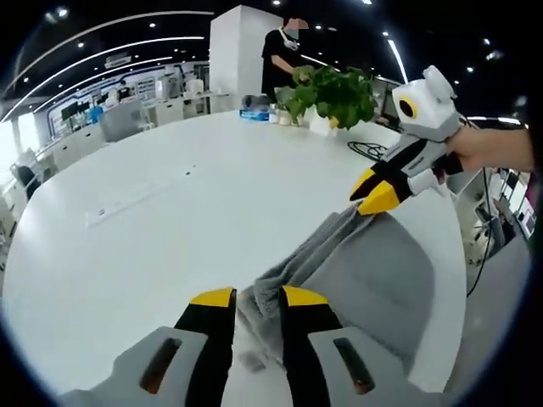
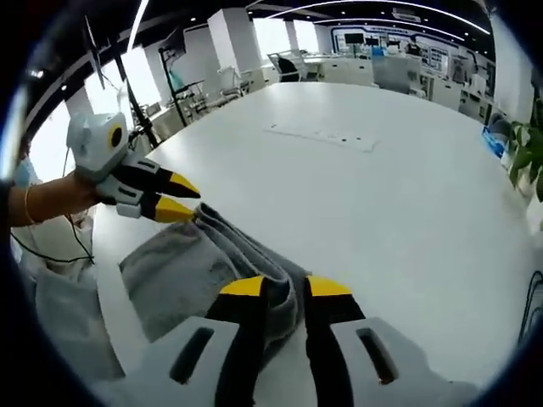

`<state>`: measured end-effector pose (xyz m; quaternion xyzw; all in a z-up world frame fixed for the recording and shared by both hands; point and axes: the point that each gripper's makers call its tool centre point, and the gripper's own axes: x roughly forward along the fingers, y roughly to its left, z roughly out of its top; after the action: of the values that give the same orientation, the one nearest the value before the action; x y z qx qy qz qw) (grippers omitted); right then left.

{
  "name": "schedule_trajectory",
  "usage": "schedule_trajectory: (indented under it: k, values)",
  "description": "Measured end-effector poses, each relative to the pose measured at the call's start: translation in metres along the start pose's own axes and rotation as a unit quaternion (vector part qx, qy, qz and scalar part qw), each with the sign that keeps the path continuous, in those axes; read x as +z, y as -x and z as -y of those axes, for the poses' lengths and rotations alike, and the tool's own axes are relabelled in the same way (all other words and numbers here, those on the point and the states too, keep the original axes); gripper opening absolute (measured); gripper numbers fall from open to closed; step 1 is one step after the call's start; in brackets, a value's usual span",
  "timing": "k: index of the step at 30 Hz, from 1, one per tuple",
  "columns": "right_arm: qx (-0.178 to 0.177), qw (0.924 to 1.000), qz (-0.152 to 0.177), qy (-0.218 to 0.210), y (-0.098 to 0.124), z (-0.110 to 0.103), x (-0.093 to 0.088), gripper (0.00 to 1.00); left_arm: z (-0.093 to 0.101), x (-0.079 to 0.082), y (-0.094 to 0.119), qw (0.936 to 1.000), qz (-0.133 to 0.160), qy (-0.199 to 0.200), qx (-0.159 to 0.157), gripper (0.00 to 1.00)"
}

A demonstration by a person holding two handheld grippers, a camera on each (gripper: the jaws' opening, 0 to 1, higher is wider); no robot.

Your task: Fold the towel on the table until its edges align and the towel forms a compact rectangular stack.

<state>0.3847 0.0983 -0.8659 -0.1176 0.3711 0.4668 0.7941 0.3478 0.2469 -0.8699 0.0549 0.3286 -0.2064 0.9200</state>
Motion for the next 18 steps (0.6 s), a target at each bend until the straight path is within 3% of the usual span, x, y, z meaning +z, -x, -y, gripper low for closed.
schedule_trajectory:
  k: [18]
  values:
    - [-0.005, 0.9999, 0.012, 0.009, 0.016, -0.004, 0.001, 0.22, 0.003, -0.003, 0.024, 0.9999, 0.011, 0.005, 0.008, 0.25]
